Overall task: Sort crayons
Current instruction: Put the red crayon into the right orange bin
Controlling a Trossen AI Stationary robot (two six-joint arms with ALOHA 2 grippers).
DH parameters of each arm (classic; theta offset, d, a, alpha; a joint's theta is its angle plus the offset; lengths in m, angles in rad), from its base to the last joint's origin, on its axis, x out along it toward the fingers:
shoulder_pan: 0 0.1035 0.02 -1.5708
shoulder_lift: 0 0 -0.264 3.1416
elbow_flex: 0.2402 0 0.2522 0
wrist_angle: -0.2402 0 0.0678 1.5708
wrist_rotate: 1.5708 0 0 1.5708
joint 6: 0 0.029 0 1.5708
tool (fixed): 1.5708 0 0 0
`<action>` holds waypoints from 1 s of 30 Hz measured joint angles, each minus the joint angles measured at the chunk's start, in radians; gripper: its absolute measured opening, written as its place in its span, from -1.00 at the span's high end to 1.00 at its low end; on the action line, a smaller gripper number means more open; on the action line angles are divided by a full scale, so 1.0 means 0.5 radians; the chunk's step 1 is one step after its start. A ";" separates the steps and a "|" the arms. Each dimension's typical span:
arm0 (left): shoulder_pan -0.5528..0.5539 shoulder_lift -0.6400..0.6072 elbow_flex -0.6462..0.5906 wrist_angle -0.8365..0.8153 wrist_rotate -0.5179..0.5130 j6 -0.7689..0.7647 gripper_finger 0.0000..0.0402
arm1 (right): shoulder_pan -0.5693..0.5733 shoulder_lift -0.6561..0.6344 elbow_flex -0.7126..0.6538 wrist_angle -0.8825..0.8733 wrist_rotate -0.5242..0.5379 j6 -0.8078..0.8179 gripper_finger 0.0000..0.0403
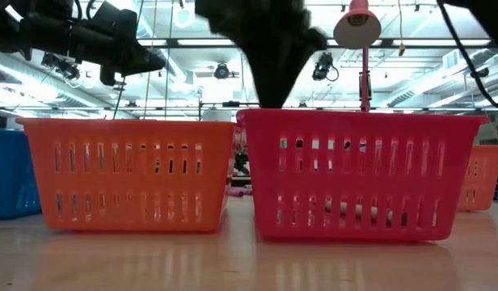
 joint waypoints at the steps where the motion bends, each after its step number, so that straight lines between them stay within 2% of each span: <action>1: 0.000 0.000 0.000 -0.020 0.000 0.000 0.65 | -0.039 0.001 0.000 -0.001 0.039 -0.081 0.46; 7: 0.000 0.000 0.000 -0.127 0.000 0.001 0.65 | -0.298 0.001 0.000 0.069 0.127 -0.561 0.46; 17: 0.000 0.000 0.000 -0.309 0.000 -0.041 0.65 | -0.741 0.007 -0.056 0.413 0.076 -1.081 0.45; 25: 0.000 0.000 0.000 -0.421 0.000 -0.120 0.65 | -1.141 0.005 -0.199 0.786 -0.126 -1.137 0.45; 30: 0.000 0.000 0.000 -0.502 0.020 -0.136 0.65 | -1.330 0.005 -0.225 0.793 -0.377 -1.172 0.45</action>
